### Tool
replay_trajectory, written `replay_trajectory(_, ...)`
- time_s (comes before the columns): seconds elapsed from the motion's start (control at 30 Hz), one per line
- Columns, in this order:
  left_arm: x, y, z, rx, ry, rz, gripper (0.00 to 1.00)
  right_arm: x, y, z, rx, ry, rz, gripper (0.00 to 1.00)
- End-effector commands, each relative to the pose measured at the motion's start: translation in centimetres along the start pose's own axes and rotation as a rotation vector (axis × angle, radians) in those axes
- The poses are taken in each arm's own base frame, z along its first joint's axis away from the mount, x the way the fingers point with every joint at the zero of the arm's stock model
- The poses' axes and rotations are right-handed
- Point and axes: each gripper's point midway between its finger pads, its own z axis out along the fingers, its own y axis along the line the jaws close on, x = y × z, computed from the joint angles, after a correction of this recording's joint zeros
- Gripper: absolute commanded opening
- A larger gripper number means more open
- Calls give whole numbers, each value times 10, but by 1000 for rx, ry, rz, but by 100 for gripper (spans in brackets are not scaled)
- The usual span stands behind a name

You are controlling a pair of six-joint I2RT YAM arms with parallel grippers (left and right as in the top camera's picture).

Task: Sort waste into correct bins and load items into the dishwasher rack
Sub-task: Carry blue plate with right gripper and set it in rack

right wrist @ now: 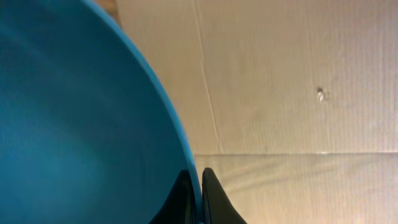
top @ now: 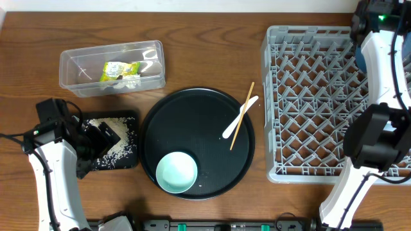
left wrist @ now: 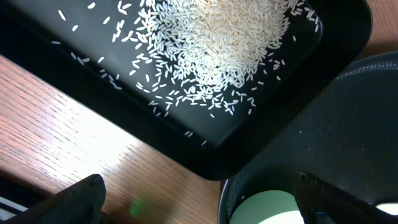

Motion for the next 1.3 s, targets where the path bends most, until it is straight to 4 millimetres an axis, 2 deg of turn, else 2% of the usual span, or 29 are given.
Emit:
replay_trajectory(0.0, -1, 3, -1, -14, -1, 17, 98, 0, 0, -15, -31, -14, 69, 1)
replay_trajectory(0.27, -1, 3, -1, -15, 0, 17, 98, -13, 16, -40, -63, -65, 49, 1)
replay_trajectory(0.4, -1, 3, -1, -14, 1, 17, 98, -15, 36, -61, -118, -83, 39, 4)
replay_trajectory(0.5, -1, 3, -1, -15, 1, 17, 98, -10, 58, -77, -199, -85, 8, 33)
replay_trajectory(0.6, 0, 3, -1, -16, 3, 17, 98, -2, 86, -90, -335, -81, -32, 53)
replay_trajectory(0.7, 0, 3, -1, -15, 3, 16, 98, 7, 105, -99, -447, -54, -11, 64)
replay_trajectory(0.77, 0, 3, -1, -15, 3, 16, 98, 10, 111, -104, -503, -47, 0, 66)
replay_trajectory(0.9, 0, 3, -1, -15, 3, 16, 98, 8, 108, -119, -572, -75, 10, 69)
replay_trajectory(1.0, 0, 3, -1, -15, 2, 16, 98, 3, 101, -140, -639, -124, 34, 75)
replay_trajectory(1.13, 0, 3, -1, -15, 2, 16, 98, -5, 89, -183, -800, -233, 58, 83)
replay_trajectory(1.2, 0, 3, -1, -15, 2, 16, 98, -8, 82, -210, -905, -297, 76, 86)
replay_trajectory(1.27, 0, 3, -1, -15, 2, 16, 98, -8, 78, -246, -1052, -367, 76, 86)
